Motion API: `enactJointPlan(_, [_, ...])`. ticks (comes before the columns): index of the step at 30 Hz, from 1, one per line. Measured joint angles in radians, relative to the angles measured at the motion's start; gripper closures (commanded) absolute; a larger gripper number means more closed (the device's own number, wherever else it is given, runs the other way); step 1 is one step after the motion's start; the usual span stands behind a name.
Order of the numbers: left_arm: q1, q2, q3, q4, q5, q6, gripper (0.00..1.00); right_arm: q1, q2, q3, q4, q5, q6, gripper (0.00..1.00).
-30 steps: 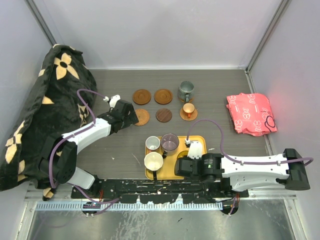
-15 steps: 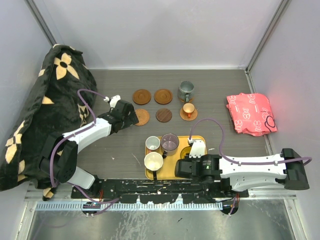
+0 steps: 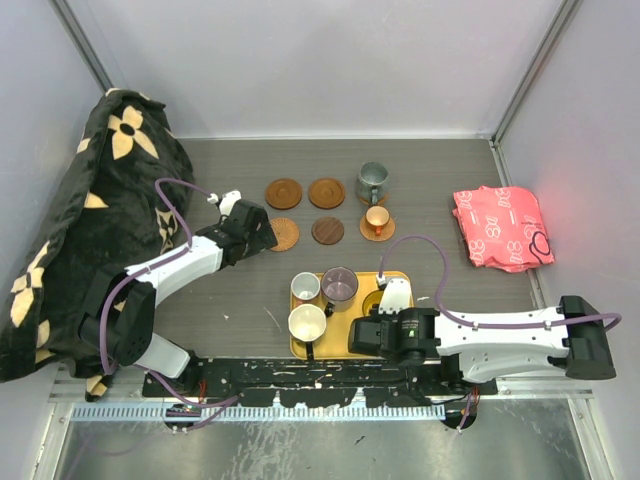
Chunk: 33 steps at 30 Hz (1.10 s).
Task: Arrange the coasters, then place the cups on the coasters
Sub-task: Pick up the cup from the tray.
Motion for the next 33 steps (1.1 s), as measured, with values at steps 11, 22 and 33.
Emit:
enactJointPlan(11, [0.000, 0.004, 0.000, 0.000, 0.000, 0.000, 0.02, -0.002, -0.039, 0.003, -0.069, 0.010, 0.027, 0.62])
enactJointPlan(22, [0.000, 0.011, 0.000, 0.000, 0.003, 0.000, 0.02, -0.002, -0.039, 0.003, -0.077, 0.015, 0.040, 0.57])
enactJointPlan(33, [0.000, 0.011, 0.000, 0.000, 0.002, 0.000, 0.02, -0.002, 0.061, 0.003, -0.047, 0.053, 0.048, 0.61])
